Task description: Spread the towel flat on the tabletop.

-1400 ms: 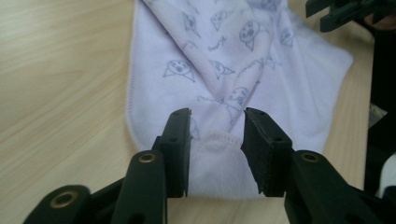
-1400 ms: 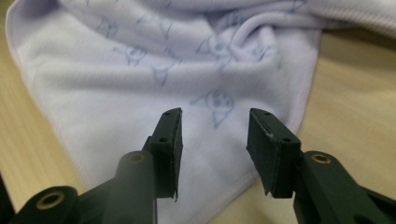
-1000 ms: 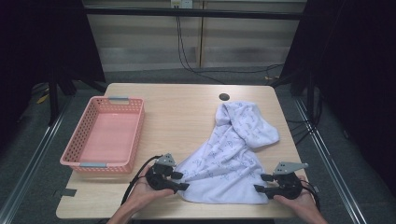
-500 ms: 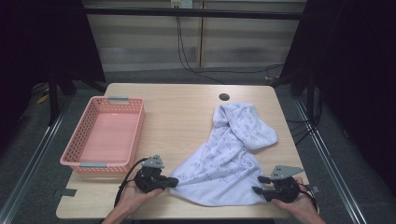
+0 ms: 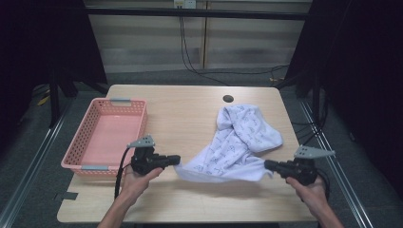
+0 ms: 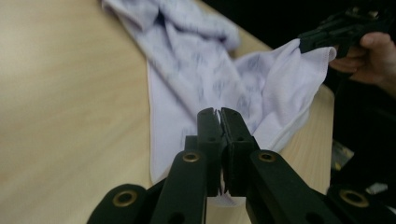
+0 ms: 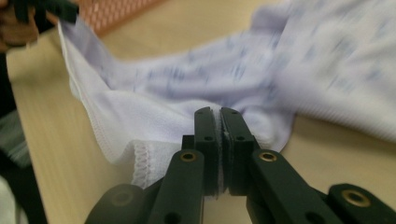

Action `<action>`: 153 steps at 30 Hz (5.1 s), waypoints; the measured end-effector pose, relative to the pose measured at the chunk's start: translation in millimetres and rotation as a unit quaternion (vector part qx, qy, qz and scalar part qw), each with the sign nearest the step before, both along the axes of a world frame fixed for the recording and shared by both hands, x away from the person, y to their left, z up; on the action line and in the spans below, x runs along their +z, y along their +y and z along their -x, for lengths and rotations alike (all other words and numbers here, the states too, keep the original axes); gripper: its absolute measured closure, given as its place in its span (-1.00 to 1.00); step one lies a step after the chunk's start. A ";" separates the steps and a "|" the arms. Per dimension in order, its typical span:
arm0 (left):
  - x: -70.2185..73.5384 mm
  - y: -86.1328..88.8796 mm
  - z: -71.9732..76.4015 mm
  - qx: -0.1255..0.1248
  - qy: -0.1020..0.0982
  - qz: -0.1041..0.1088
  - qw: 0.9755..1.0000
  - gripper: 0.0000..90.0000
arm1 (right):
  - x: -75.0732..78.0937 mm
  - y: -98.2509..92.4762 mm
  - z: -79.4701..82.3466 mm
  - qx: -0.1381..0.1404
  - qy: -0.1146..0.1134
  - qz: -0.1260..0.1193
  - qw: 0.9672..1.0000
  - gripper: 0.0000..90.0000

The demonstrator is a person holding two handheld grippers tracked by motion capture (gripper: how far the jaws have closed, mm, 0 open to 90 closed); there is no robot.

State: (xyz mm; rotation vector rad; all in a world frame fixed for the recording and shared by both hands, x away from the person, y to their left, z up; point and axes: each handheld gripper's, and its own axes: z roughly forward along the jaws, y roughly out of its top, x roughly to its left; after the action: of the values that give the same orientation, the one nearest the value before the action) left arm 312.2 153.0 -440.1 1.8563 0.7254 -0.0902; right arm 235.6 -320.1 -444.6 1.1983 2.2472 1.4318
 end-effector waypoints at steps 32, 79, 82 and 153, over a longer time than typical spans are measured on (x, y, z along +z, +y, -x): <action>203.9 13.2 -18.1 0.083 -0.192 0.079 0.975 0.95 | 241.2 -7.7 -66.6 -0.074 -0.195 -0.058 0.976 0.93; -64.2 -61.3 -25.3 -0.016 0.007 -0.161 0.987 0.96 | -45.0 14.4 -52.3 -0.050 0.042 0.114 0.991 0.09; -62.8 -46.3 -13.0 -0.025 0.016 -0.161 0.986 0.96 | -47.2 16.5 -52.9 -0.046 0.041 0.124 0.990 0.08; -25.4 -31.4 -19.9 0.039 -0.007 -0.106 0.994 0.96 | 18.0 37.6 -66.2 -0.002 -0.016 0.019 1.000 0.98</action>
State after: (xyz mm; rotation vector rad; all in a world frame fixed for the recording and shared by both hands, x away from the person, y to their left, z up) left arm 332.0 121.6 -465.5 2.0251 0.8230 0.0528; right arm 301.8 -282.6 -426.6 1.1597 2.2401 1.3904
